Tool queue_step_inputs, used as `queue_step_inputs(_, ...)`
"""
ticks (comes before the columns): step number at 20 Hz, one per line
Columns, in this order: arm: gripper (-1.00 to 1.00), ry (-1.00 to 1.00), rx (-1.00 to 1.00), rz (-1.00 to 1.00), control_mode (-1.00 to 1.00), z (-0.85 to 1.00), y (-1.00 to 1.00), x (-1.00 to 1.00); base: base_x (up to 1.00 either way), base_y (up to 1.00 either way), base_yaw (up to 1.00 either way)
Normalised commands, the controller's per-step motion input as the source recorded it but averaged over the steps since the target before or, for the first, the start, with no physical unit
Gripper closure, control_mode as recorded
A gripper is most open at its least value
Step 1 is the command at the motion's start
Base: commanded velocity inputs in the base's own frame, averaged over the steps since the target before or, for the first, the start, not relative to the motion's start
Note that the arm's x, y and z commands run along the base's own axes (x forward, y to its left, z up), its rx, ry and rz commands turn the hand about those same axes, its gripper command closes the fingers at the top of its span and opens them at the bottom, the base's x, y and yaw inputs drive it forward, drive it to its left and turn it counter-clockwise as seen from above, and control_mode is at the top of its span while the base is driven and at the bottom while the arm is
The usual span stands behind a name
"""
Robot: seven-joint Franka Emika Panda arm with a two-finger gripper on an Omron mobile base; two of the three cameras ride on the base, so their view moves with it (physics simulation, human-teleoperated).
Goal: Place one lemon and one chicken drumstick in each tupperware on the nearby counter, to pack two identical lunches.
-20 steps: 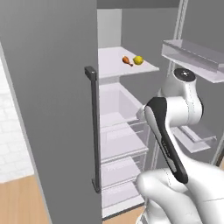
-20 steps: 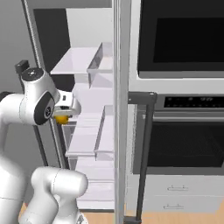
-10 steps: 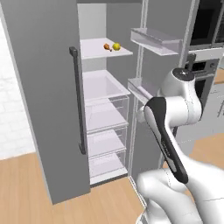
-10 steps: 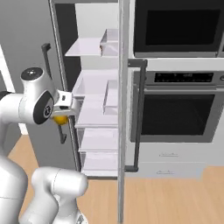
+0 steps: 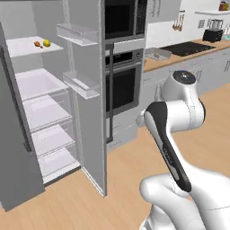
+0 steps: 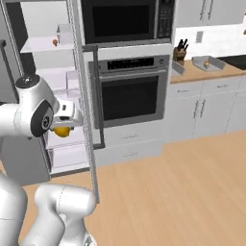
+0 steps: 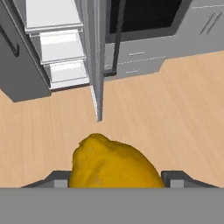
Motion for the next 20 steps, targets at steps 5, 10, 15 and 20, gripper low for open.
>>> queue_step_inputs(5, 1.00, 0.00, 0.00, 0.00, 1.00, 0.00, 0.00, 0.00, 0.54, -0.94, -0.50)
queue_step_inputs(10, 1.00, 0.00, 0.00, 0.00, 1.00, 0.00, 0.00, 0.00, 1.00, -0.14, -0.08)
queue_step_inputs(15, 1.00, 0.00, 0.00, 0.00, 1.00, 0.00, 0.00, 0.00, 1.00, 0.00, 0.00)
queue_step_inputs(20, 1.00, 0.00, 0.00, 0.00, 1.00, 0.00, 0.00, 0.00, 1.00, -0.27, 0.00)
